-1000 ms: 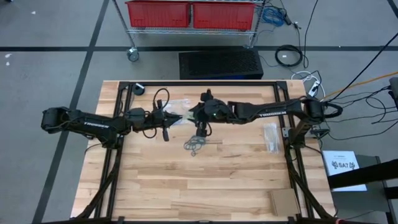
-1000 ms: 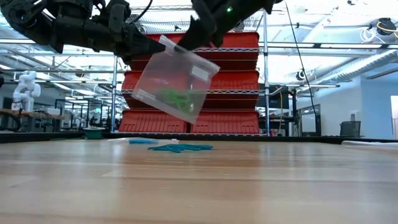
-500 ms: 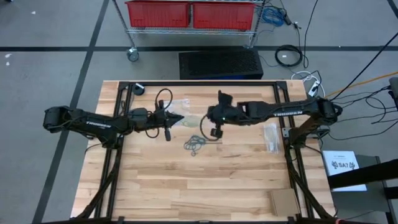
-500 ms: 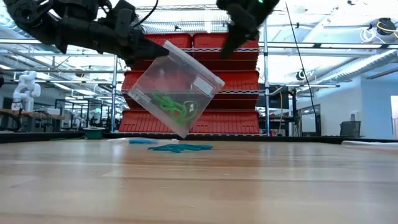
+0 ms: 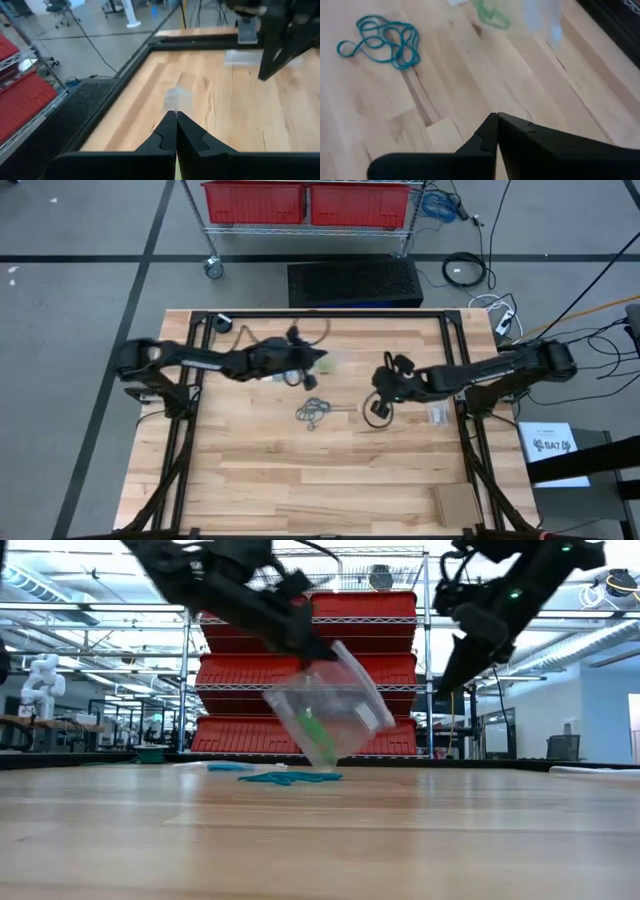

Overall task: Sort rubber bands
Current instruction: Close the middle transparent zip bag

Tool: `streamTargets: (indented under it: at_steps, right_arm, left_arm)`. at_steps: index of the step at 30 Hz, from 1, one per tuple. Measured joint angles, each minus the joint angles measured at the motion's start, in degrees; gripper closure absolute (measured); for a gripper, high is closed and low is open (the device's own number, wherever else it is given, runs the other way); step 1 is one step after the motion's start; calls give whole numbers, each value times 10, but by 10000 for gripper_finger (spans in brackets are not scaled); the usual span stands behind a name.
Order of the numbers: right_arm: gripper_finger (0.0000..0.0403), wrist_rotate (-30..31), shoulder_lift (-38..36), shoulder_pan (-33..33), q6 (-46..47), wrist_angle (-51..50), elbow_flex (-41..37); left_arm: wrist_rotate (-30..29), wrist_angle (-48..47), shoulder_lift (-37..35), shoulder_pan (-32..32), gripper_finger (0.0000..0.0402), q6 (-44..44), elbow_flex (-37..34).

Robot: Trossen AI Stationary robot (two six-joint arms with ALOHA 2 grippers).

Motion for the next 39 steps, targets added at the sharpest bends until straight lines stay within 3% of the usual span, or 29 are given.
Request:
streamTargets:
  at_steps: [5,10,19,28,34,39]
  right_arm:
    - [403,16,-30,46,55,-3,-14]
    - [403,16,-30,86,118,-9,-14]
    - [403,14,-29,150,323,-29,-40]
    - [398,49,-21,184,519,271,-211]
    - [325,84,-4,157,577,279,-244]
    - [232,104,22,95,572,283,-244]
  left_arm:
    - [5,-13,123,-14,401,-2,86]
    - [88,-28,209,-32,391,-2,152]
    - [223,-29,246,-47,288,-62,192]
    - [250,-47,214,-41,203,-92,191]
    - [253,-139,168,-9,197,-91,191]
    - [348,-145,164,31,197,-121,174]
